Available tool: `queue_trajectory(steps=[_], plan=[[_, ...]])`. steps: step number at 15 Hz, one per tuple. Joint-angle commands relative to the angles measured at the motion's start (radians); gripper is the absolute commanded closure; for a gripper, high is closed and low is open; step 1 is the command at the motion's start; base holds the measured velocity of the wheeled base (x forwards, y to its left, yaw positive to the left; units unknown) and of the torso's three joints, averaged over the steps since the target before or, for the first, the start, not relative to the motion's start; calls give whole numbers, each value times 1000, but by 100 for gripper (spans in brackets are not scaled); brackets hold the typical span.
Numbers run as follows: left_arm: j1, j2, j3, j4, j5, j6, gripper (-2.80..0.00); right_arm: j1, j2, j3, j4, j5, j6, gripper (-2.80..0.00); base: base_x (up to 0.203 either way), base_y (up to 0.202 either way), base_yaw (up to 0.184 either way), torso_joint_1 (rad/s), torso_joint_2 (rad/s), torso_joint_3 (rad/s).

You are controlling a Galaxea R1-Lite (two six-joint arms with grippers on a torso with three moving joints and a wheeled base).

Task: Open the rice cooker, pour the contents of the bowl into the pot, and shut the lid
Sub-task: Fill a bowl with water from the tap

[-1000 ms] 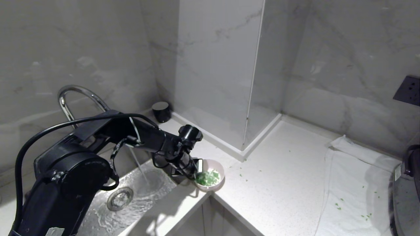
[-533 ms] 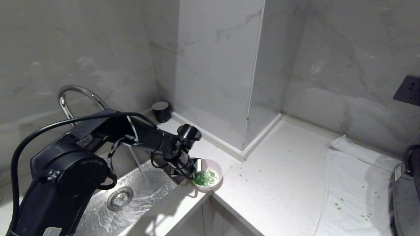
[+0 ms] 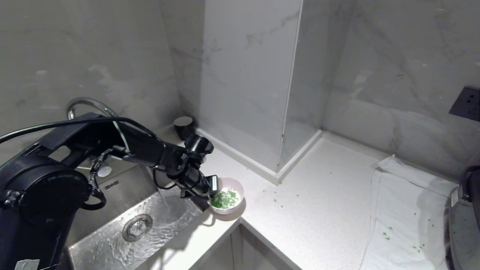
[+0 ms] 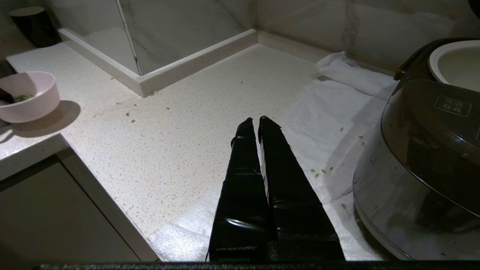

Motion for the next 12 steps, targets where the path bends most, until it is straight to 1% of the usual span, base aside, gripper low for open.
queue_trajectory(steps=[1,5,8,9,12], plan=[[41,-61,35,-2,-10,-2,0,0,0,0,0,0,0,0,0,0,0,0,0,0],[118,-117,127,-17,-20,-2,0,0,0,0,0,0,0,0,0,0,0,0,0,0],[196,-141,211,-107,-20,-1,0,0,0,0,0,0,0,0,0,0,0,0,0,0],[228,-147,227,-127,-19,3,0,0,0,0,0,0,0,0,0,0,0,0,0,0],[305,-150,240,-135,-18,10,0,0,0,0,0,0,0,0,0,0,0,0,0,0]])
